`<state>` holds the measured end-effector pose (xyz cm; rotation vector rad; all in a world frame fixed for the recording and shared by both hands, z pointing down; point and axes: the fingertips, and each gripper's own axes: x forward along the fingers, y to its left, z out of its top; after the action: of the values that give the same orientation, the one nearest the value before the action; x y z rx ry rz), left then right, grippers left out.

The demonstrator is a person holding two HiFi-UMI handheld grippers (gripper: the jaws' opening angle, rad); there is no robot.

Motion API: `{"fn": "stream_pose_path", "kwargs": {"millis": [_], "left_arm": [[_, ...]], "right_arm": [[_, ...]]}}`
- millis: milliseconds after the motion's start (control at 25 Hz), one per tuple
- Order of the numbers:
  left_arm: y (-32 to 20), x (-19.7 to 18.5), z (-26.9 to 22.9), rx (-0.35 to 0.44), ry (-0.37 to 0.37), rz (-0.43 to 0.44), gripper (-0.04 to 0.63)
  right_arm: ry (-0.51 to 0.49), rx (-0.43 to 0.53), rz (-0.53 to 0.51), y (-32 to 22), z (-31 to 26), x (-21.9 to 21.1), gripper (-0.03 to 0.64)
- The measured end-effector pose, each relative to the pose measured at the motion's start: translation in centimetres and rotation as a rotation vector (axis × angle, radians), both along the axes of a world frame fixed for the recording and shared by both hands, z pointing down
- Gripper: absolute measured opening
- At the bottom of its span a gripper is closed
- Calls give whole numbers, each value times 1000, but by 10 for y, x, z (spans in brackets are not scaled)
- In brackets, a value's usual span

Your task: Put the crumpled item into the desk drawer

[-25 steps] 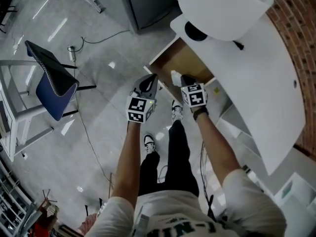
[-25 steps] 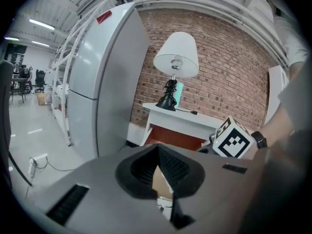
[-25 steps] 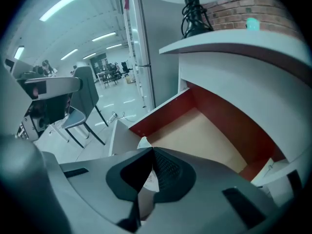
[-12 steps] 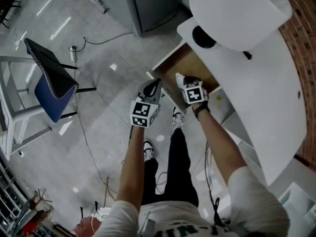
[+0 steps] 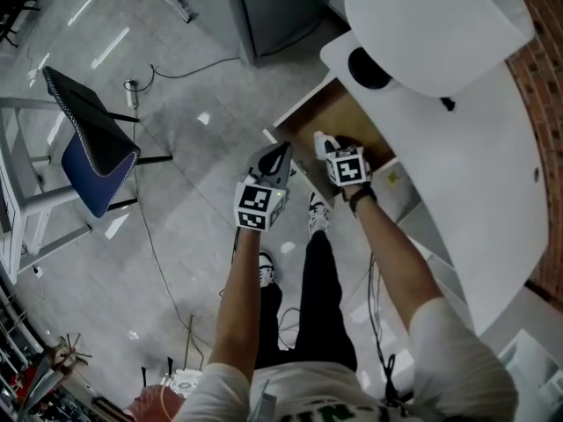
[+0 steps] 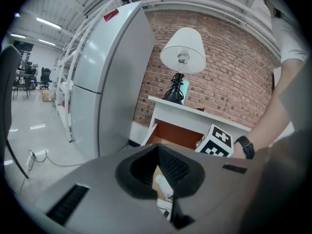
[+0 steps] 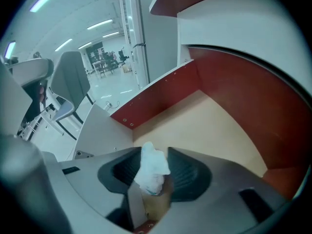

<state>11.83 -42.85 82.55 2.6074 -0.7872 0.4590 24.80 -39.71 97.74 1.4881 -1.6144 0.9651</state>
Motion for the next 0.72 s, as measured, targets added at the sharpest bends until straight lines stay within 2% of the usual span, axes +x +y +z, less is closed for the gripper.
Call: {"fn": "stream_pose_path", "kwargs": {"millis": [40, 80, 360, 520, 720], "left_arm": [[0, -1, 0, 0, -1, -1, -5], [0, -3, 0, 0, -2, -2, -5], [11, -15, -16, -10, -15, -16, -5], [14, -25, -44, -5, 0, -40, -5], [17, -39, -84, 21, 2, -42, -5]], "right_arm": [[-13, 2, 1, -1, 0, -4, 203], [-23, 0, 0, 0, -1, -7, 232], [-35, 36, 25, 11, -37, -11, 232], [-44, 63, 51, 27, -73, -11, 232], [-35, 140, 98, 41, -119, -4, 230]]}}
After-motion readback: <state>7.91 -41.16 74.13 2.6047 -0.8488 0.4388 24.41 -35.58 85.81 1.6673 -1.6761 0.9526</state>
